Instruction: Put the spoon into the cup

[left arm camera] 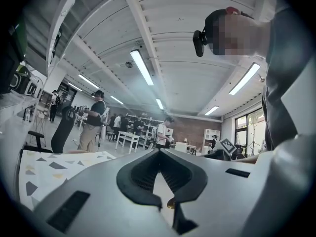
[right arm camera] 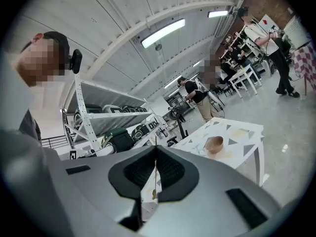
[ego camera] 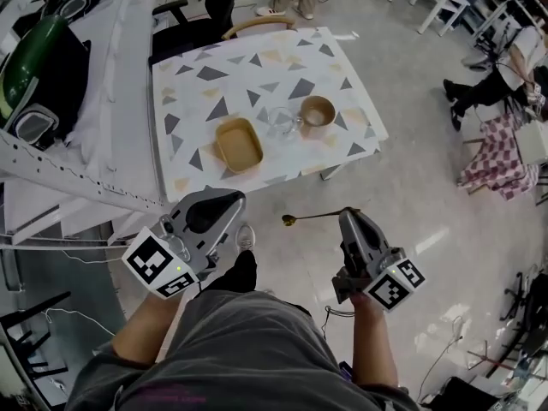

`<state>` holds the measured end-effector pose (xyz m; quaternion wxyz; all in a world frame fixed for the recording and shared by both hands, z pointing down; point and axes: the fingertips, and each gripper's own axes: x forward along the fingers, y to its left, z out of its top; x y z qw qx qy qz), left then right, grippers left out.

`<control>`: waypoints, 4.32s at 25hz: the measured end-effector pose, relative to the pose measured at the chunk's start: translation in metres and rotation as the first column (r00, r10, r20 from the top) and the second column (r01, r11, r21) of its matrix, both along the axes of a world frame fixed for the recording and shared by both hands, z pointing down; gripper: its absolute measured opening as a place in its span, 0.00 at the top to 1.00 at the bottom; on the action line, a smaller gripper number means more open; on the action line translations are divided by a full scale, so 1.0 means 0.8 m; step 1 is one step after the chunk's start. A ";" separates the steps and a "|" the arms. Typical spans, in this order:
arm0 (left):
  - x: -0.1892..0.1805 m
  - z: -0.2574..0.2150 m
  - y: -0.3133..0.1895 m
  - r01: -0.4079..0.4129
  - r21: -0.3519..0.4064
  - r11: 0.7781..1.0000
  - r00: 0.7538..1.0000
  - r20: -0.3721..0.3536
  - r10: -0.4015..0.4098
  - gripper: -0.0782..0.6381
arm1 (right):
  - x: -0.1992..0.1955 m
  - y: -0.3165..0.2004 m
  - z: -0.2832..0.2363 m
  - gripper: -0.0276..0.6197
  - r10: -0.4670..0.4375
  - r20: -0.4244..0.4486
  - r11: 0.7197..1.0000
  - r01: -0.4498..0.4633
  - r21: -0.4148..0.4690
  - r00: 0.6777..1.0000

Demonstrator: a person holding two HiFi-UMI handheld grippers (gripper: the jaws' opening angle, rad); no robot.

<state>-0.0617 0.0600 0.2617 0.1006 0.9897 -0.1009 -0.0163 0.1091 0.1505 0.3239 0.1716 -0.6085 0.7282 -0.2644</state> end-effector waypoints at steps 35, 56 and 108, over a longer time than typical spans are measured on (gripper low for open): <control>0.032 0.059 -0.220 -0.034 -0.094 0.995 0.998 0.049 0.038 0.87 | 0.042 -0.232 0.024 0.92 0.018 -0.010 0.998 -0.019 -0.061 1.000; 0.085 0.090 -0.277 0.197 -0.134 0.971 0.976 0.122 -0.181 0.87 | 0.104 -0.352 0.052 0.92 -0.265 -0.058 0.962 0.259 -0.090 0.963; 0.086 0.190 -0.291 0.378 -0.248 0.892 0.920 0.210 -0.331 0.87 | 0.081 -0.420 0.205 0.92 -0.465 -0.146 0.871 0.421 -0.253 0.873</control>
